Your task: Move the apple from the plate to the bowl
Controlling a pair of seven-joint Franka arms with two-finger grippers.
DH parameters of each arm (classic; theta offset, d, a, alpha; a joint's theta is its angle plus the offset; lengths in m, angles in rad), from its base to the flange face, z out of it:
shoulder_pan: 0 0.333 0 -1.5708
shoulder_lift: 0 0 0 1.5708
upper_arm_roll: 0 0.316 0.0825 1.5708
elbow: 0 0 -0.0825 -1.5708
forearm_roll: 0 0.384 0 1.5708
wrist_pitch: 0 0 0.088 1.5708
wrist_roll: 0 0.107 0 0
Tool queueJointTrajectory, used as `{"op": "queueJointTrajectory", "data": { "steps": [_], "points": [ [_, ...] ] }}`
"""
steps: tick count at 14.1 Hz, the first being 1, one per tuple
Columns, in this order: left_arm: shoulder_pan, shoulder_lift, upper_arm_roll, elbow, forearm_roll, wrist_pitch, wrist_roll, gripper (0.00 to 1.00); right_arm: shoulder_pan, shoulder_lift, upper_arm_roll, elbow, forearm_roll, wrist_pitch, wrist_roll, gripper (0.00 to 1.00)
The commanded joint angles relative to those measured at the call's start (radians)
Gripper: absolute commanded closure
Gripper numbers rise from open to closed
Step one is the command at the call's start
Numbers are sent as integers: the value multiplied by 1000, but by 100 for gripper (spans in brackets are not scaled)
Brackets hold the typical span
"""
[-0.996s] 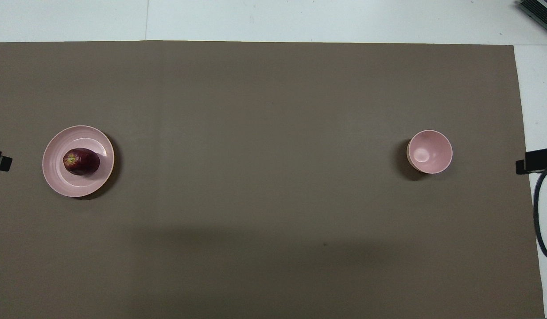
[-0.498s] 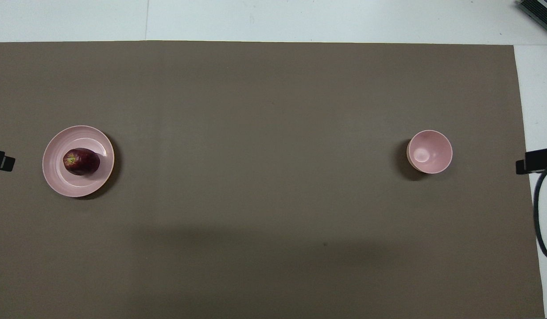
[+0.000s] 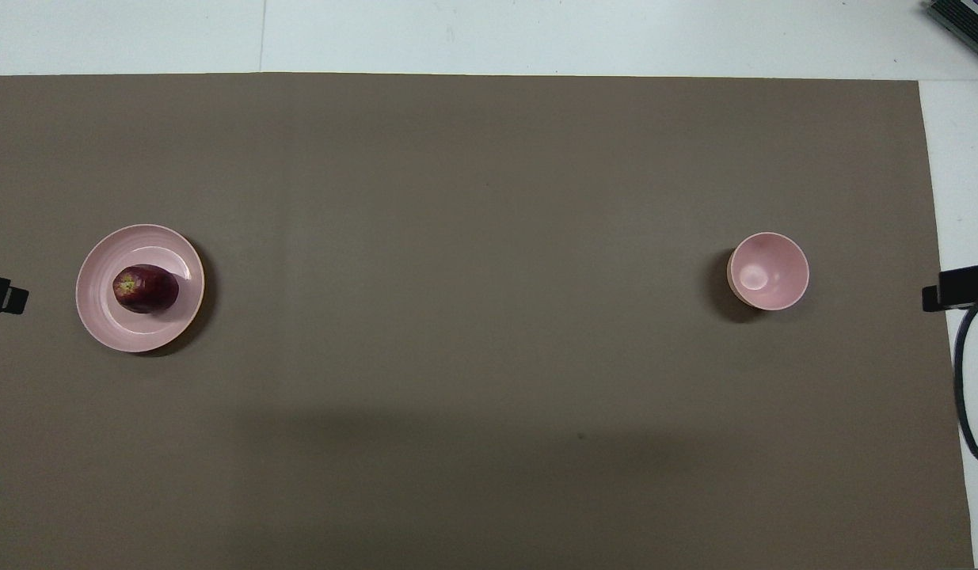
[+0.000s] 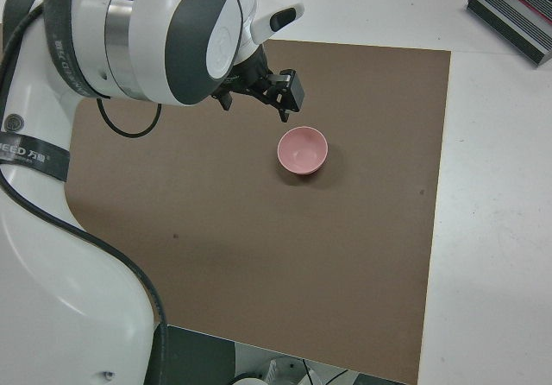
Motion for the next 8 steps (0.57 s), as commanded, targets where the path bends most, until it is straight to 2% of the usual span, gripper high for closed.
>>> {"op": "queueJointTrajectory", "data": {
  "steps": [1, 4, 8],
  "points": [
    [1, -56, 7, -111, -12, 87, 6, 0, -11, -8, 6, -4, -6, -10, -22, 0],
    [7, -59, 10, -159, -12, 141, 10, 0, -11, -7, 5, -2, -6, -9, -27, 0],
    [26, -57, 10, -324, -12, 309, 12, 0, -8, -8, 5, -2, -6, -10, -24, 0]
  ]
}}
